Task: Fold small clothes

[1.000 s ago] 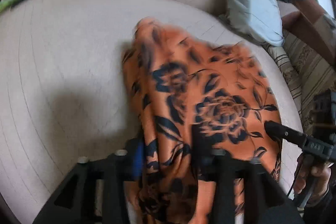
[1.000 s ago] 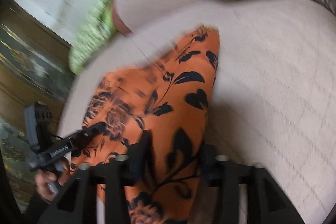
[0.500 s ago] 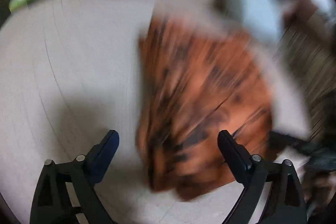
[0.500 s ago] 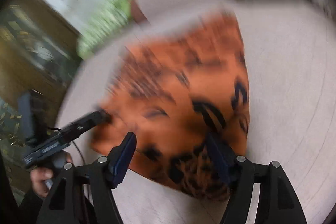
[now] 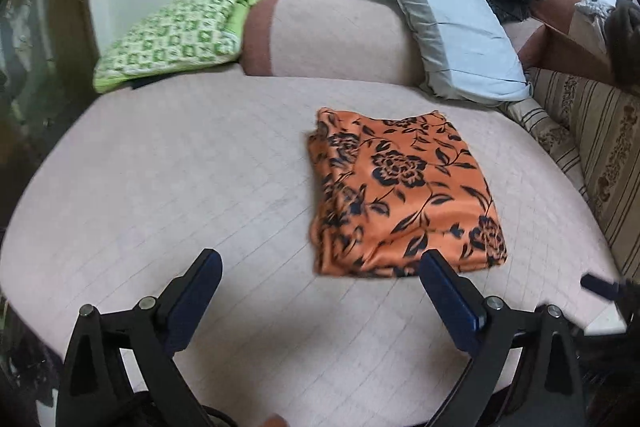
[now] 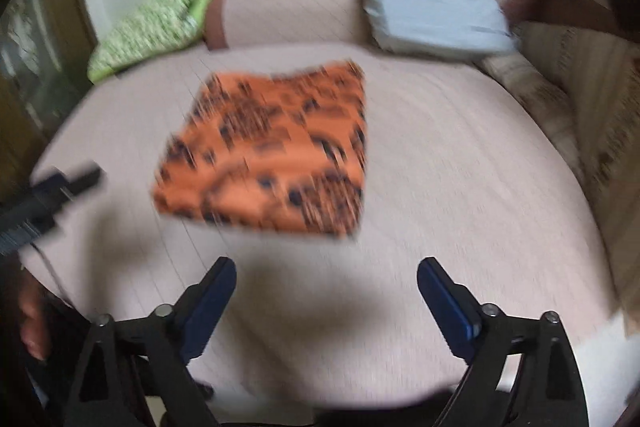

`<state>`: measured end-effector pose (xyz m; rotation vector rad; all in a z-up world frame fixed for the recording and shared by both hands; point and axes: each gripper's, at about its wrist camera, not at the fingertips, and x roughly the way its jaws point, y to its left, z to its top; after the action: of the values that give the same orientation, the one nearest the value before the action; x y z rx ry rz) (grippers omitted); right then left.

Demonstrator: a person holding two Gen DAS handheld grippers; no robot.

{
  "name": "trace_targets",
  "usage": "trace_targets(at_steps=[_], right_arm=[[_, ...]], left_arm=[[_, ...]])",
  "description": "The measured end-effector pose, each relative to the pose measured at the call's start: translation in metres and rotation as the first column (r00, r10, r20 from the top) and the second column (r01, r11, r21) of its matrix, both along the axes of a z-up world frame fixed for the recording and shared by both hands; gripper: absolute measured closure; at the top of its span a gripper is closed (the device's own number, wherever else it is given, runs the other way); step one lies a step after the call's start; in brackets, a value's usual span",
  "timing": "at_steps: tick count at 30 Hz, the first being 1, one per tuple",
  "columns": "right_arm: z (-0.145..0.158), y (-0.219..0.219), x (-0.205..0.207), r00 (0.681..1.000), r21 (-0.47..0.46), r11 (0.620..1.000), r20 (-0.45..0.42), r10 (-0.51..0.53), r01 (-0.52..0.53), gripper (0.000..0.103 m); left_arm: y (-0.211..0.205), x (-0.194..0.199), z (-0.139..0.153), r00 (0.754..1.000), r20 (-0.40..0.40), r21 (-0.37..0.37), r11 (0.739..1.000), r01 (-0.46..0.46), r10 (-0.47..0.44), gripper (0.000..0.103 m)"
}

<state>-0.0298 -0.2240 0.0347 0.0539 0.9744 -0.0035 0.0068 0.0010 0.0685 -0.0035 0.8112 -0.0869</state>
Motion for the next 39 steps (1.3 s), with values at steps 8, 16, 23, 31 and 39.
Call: trace_targets(at_steps=[8,16,23,31,39], right_arm=[[0.029,0.026,-0.022,0.993,-0.053,0.999,0.116,0.01,-0.004,0.007],[0.066,0.031,-0.013,0.987,-0.065,0.998,0.161,0.013,-0.003,0.007],[0.068,0.036,-0.006,0.99,-0.055,0.998,0.131,0.05,-0.043,0.007],[0.063,0.028,0.001,0.994,-0.039,0.999,0.107,0.033,-0.029,0.007],[0.061,0.026,0.014,0.994,-0.042,0.998,0.093,0.052,-0.048,0.007]], left_arm=[[0.0,-0.029,0.012,0.998,0.055,-0.023,1.0,0.009,-0.007,0.004],[-0.004,-0.043,0.037,0.996,0.091,-0.016,1.0,-0.003,0.004,0.004],[-0.012,-0.039,0.045,0.997,0.078,0.017,1.0,-0.011,0.01,0.004],[-0.022,-0.034,0.043,0.998,0.06,0.058,0.998,-0.006,0.003,0.004],[-0.026,-0.022,0.044,0.999,0.038,0.033,0.999,0.0,-0.001,0.004]])
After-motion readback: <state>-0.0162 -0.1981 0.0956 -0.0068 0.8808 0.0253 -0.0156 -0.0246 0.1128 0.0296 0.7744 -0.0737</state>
